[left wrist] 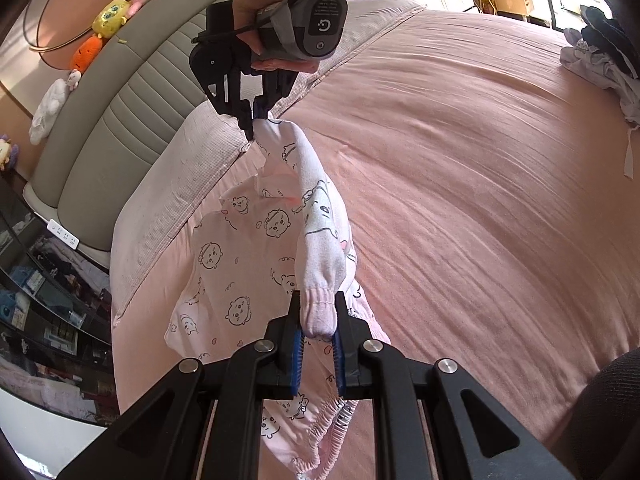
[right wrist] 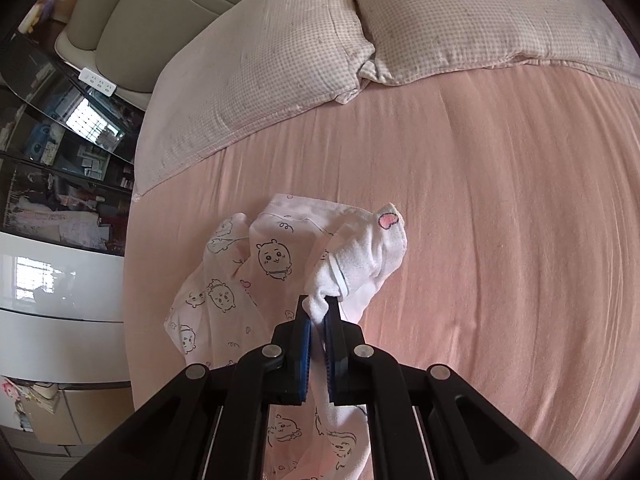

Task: Fold clothes

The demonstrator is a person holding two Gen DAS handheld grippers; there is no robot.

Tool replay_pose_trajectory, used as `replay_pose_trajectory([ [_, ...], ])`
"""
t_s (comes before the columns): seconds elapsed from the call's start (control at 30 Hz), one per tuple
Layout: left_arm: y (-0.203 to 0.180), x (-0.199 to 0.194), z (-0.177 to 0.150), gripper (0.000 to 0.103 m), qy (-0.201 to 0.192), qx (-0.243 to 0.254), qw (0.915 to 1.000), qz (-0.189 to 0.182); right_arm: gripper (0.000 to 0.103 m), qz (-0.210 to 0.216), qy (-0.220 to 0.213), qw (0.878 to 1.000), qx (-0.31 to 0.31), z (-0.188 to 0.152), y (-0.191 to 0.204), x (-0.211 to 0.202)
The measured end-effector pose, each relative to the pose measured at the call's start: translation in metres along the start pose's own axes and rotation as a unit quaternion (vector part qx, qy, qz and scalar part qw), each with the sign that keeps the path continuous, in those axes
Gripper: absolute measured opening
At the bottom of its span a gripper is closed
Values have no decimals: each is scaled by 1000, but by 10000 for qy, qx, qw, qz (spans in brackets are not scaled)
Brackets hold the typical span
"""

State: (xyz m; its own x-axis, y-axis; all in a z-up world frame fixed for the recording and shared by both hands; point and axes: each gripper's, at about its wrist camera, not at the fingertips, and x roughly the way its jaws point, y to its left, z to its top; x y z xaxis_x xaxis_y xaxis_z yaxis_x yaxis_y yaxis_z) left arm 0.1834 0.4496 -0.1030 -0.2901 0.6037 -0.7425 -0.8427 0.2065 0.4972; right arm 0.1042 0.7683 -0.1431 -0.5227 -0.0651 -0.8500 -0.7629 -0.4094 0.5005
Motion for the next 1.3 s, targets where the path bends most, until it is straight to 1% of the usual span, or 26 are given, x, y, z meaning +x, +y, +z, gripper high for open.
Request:
replay_pose_trajectory([
  [0.4, 6, 9, -22, 10, 462, -235, 9986, -97, 4, -292, 229, 9975, -608, 2, 63, 8],
  [0.73, 8, 7, -34, 10, 638, -395, 9971, -157, 4, -522, 363, 9919, -1099, 0, 114, 22],
  [0.8, 8, 7, -36, 10, 673, -431, 9966, -179, 4, -597, 350, 9897, -1253, -2, 127, 26],
  [1.0, 10, 7, -46, 10, 797, -534, 9951, -231, 4, -657, 491, 9831, -1637, -10, 163, 47],
  [1.17, 14, 10, -59, 10, 984, -671, 9925, -274, 4, -799, 702, 9720, -2095, -19, 194, 72],
  [1.3, 22, 14, -71, 11, 1162, -878, 9888, -320, 4, -927, 871, 9646, -2310, -25, 215, 96],
])
